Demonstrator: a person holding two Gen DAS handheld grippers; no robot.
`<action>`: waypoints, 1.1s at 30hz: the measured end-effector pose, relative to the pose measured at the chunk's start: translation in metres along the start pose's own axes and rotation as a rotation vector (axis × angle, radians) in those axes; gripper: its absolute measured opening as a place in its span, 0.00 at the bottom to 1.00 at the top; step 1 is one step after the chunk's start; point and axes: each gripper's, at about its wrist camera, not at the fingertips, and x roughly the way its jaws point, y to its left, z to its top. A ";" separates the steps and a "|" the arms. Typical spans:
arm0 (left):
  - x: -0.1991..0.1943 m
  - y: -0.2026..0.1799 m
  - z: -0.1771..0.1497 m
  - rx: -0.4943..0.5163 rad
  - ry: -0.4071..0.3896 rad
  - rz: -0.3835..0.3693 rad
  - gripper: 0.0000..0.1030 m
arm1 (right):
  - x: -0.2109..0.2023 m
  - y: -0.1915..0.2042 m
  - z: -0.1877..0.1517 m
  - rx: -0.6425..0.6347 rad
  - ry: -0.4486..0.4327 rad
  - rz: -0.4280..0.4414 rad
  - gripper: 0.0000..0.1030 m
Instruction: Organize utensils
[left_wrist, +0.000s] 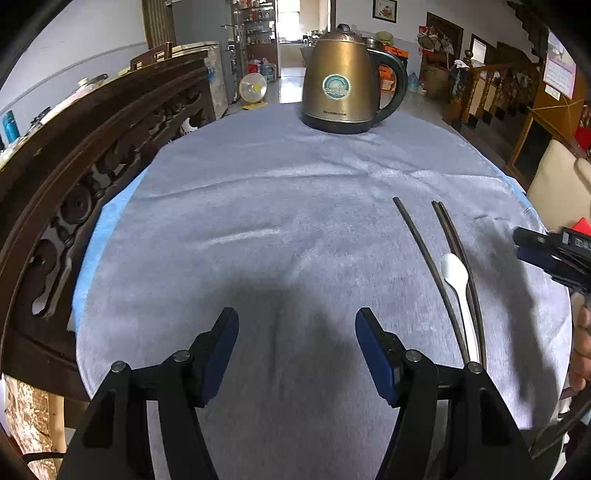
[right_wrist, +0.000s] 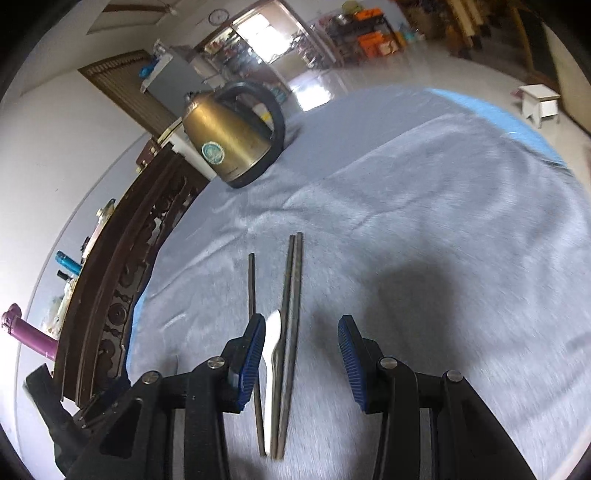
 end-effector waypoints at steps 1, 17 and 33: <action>0.003 -0.002 0.003 0.002 0.002 -0.006 0.65 | 0.012 0.003 0.007 -0.018 0.018 0.004 0.43; 0.060 -0.022 0.060 0.038 0.060 -0.098 0.65 | 0.119 0.031 0.053 -0.181 0.112 -0.214 0.17; 0.098 -0.053 0.102 0.059 0.163 -0.200 0.65 | 0.112 0.018 0.065 -0.289 0.198 -0.364 0.07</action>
